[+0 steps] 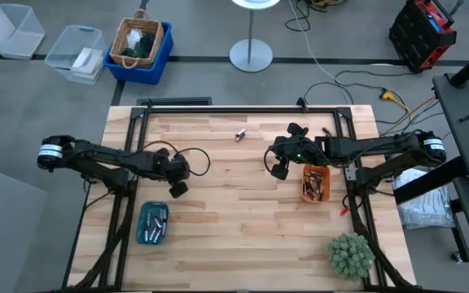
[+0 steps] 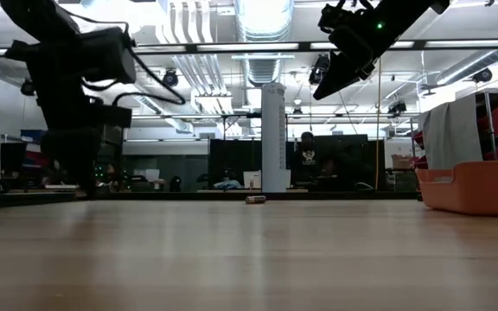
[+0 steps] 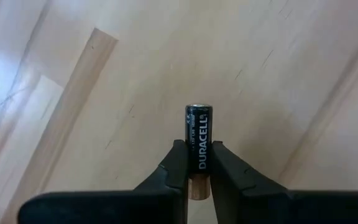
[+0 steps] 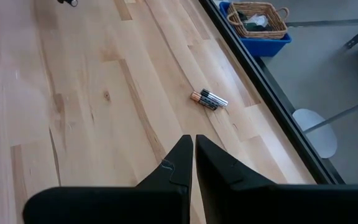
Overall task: Sort batteries
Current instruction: Put the black battery into the orange bin
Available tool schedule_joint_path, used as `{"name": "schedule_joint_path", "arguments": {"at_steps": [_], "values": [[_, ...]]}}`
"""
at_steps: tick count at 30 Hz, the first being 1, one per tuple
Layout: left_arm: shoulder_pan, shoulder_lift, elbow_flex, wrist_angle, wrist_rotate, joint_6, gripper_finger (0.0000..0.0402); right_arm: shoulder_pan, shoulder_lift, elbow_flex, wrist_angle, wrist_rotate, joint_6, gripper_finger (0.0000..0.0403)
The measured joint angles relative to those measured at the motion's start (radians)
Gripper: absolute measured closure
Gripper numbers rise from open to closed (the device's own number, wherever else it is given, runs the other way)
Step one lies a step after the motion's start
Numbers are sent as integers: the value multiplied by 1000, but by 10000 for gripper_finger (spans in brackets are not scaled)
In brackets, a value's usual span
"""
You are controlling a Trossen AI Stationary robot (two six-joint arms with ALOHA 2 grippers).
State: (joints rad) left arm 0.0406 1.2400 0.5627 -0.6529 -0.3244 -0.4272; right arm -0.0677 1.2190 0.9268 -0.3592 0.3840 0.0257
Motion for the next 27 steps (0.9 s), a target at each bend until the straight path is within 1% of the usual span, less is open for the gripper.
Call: {"name": "schedule_joint_path", "arguments": {"at_steps": [4, 7, 10, 15, 17, 21, 23, 27], "values": [[-3, -36, 11, -3, 0, 27, 382, 0, 0, 0, 0, 0, -1, 390], [-19, -65, 43, 47, -2, 95, 382, 0, 0, 0, 8, -23, -4, 390], [-35, -91, 80, 163, -3, 199, 382, 0, 0, -7, 79, -79, -26, 390], [-52, -93, 138, 372, -6, 432, 382, 0, 0, -59, 307, -266, -110, 390], [-53, -82, 158, 454, -6, 516, 382, 0, 0, -79, 393, -326, -147, 390], [-53, -45, 179, 615, 2, 651, 382, 0, 0, -99, 503, -368, -171, 390], [-53, -23, 185, 709, 31, 702, 382, 0, 0, -107, 536, -396, -183, 390], [-53, 44, 206, 867, 130, 765, 382, 1, 0, -131, 638, -477, -199, 390]]}}
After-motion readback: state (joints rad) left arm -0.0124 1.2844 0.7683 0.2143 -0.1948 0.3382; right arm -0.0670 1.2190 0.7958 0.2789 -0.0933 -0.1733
